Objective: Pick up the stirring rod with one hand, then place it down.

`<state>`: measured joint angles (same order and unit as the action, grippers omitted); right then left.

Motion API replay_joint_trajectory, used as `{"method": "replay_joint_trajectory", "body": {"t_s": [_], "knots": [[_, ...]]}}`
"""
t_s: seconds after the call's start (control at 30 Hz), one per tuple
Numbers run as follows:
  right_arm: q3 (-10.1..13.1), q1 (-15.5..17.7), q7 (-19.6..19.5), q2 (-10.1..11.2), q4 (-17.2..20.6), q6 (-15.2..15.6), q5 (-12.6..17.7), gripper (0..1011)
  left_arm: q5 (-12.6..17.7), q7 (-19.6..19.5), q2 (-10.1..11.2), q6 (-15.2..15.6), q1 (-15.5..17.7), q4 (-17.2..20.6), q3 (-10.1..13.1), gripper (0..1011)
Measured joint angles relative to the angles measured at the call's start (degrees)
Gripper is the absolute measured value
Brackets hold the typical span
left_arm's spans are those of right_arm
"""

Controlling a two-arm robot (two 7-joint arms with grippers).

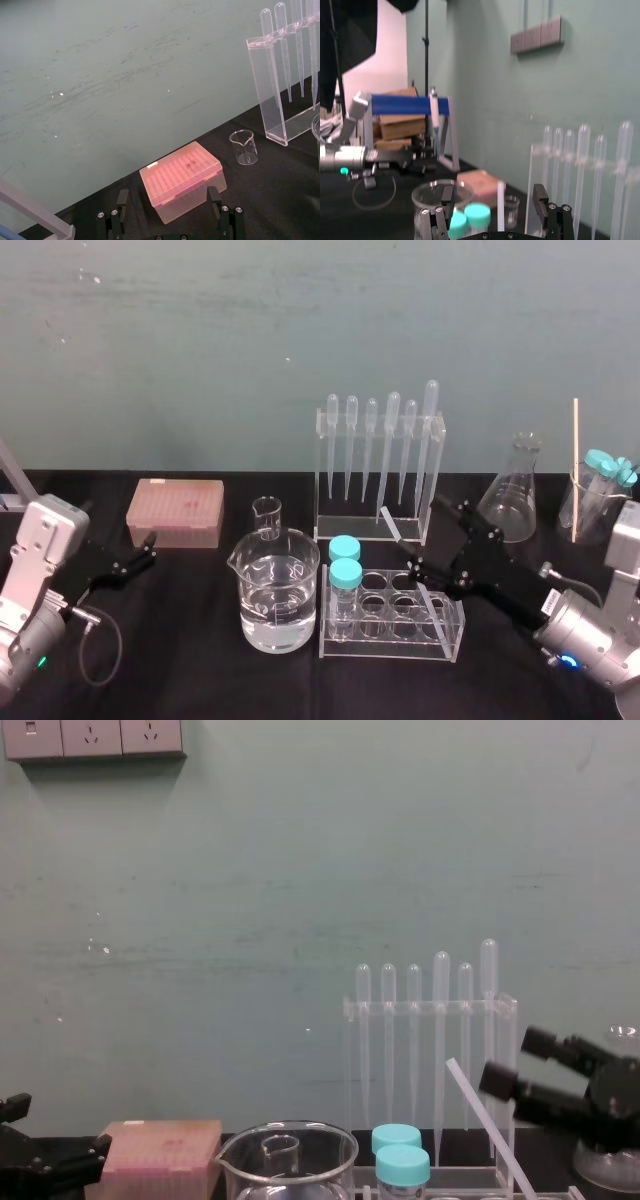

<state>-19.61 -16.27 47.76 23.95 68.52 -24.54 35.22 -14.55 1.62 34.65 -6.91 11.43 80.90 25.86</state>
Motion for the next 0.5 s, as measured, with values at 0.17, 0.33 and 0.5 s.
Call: {"method": "replay_joint_trajectory", "body": {"t_s": [0.17,0.33,0.5], "knots": [[1.82,1.47,-2.00,0.10,2.97,-1.70,0.31,1000,0.00,0.00,0.00,0.00,0.00,0.00,0.00,1000],[4.98,3.52,-8.51,-0.08,5.14,-1.43,-0.87,1000,0.00,0.00,0.00,0.00,0.00,0.00,0.00,1000],[8.40,5.98,-15.82,0.02,6.36,1.94,-2.14,1000,0.00,0.00,0.00,0.00,0.00,0.00,0.00,1000]]}}
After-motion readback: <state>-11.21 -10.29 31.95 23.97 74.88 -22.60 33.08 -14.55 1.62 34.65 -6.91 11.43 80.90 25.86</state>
